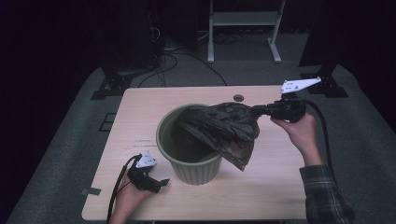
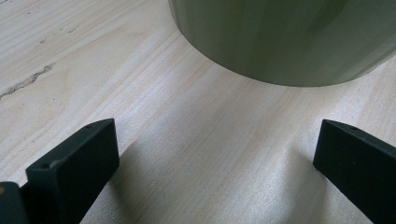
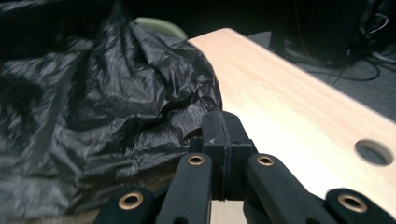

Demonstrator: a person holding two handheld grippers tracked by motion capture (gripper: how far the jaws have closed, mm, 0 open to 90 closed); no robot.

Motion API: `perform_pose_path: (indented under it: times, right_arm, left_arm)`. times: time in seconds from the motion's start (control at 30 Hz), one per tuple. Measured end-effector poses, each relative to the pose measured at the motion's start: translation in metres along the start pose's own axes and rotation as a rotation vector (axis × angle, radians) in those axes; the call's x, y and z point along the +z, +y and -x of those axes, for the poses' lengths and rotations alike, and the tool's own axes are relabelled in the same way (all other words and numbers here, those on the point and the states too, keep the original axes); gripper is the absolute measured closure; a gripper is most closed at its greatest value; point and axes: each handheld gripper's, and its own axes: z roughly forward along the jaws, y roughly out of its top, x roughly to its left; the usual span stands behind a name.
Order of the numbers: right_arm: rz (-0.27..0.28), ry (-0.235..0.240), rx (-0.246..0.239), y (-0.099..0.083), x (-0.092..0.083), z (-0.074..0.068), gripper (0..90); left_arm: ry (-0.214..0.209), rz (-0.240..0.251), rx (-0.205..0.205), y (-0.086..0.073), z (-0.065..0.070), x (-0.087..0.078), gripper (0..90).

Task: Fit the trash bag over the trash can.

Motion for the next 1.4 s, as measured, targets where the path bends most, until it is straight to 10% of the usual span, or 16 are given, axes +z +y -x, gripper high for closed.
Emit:
perform_pose_path:
  times: [0.7,1.4]
  right_arm:
    - [0.01,-0.031,0.003,0.016,0.032,0.019,89.6]
    - [0.03,-0.013,0.027,0.018,0.028,0.023,89.7]
  left_arm:
    - [-0.026,0.031,-0.016,0.003,0.001,-0.012,3.1]
    - [-0.146,0.158,0.02,0.041,0.001,-0.093,14.6]
